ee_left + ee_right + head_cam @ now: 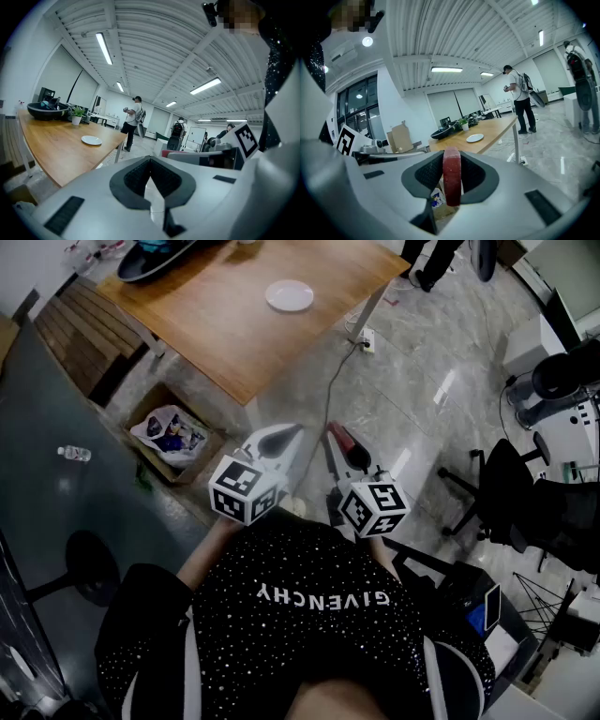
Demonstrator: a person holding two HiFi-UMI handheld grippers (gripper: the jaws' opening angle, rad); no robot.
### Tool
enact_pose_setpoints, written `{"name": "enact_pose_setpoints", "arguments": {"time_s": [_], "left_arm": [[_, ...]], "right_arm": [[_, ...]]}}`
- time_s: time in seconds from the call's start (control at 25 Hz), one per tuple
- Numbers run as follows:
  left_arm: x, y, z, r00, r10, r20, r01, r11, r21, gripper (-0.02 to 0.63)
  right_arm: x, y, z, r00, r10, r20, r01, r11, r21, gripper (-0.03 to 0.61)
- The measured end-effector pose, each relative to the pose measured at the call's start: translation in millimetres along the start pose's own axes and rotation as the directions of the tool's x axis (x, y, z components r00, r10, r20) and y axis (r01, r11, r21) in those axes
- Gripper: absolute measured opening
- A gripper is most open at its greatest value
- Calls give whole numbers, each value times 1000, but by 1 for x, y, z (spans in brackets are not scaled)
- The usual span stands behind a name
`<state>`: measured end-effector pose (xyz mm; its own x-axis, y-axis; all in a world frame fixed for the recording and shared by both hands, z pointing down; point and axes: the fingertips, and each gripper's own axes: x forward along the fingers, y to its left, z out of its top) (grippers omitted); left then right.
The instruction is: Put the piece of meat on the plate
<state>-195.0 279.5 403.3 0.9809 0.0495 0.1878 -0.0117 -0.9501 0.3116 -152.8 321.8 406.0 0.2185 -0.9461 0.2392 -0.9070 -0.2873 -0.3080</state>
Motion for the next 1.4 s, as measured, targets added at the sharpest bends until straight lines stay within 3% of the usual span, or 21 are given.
{"name": "enact_pose_setpoints", "arguments": {"time_s": [0.36, 0.72, 1.4], "left_arm": [[4, -10, 4, 1000, 13, -1, -13, 1000, 10, 8], [30, 6, 20, 1000, 13, -10, -12, 999, 51, 8], [105, 94, 40, 996, 58, -66, -58, 998, -9, 8]], "right_arm": [[-5, -2, 4, 1000, 26, 2, -26, 1000, -4, 97], [21, -21, 21, 999, 31, 22, -31, 999, 13, 97], [118, -78, 44, 997, 19, -71, -15, 998, 55, 97]]}}
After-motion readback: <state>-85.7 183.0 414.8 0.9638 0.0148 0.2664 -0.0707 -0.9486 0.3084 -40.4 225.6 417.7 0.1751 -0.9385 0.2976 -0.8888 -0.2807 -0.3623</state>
